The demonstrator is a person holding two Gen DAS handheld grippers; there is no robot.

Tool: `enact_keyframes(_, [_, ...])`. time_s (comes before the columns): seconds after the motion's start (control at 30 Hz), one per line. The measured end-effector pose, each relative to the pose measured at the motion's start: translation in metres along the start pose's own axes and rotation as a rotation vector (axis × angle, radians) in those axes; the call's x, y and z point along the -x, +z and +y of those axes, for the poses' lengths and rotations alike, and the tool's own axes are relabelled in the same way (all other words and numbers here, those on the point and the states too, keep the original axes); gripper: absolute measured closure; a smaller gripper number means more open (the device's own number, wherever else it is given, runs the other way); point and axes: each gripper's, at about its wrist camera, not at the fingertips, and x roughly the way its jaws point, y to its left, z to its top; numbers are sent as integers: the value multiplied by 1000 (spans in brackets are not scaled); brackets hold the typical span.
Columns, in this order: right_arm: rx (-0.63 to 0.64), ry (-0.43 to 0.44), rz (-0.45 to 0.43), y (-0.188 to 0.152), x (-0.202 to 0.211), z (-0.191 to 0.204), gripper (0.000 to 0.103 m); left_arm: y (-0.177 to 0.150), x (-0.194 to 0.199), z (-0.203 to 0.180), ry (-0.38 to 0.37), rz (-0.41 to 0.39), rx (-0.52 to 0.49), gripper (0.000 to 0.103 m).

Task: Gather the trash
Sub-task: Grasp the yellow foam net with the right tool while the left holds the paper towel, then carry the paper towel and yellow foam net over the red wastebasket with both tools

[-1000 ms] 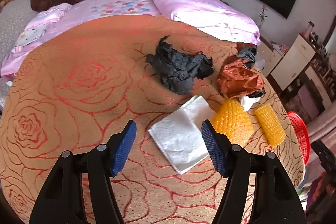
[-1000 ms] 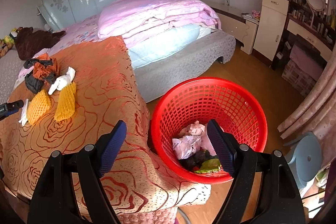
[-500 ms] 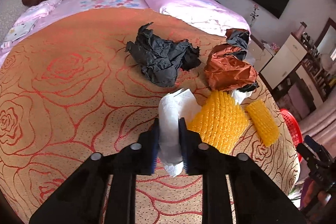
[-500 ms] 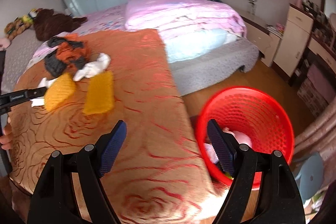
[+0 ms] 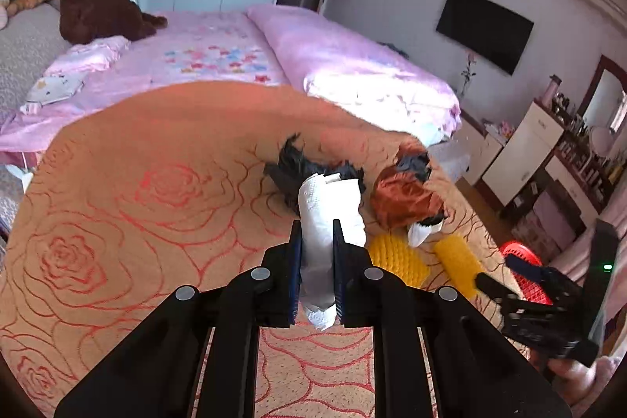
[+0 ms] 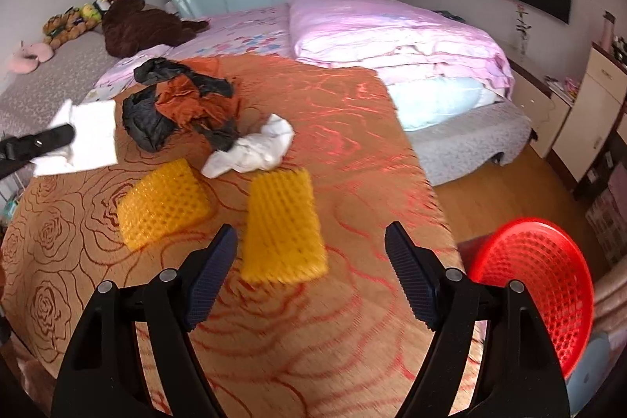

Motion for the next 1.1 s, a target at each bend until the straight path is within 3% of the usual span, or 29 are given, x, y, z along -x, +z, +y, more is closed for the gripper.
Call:
enact_keyframes(0.2, [55,10,32,5,-19,18,40,1,1,-2,-6,-6,-11,90])
enact_keyframes(0.3, [58,5,49,4,-25,19,54,-1,0,-1,-6,-3,-10,90])
enact_keyframes(0.57, [43,12,52,-1,-24,11,76,-1,2,0,-1,-7,-2,90])
enact_keyframes(1.1, [5,19,-23,1,18,0,78,1,23,-18,-15,-79,-59,90])
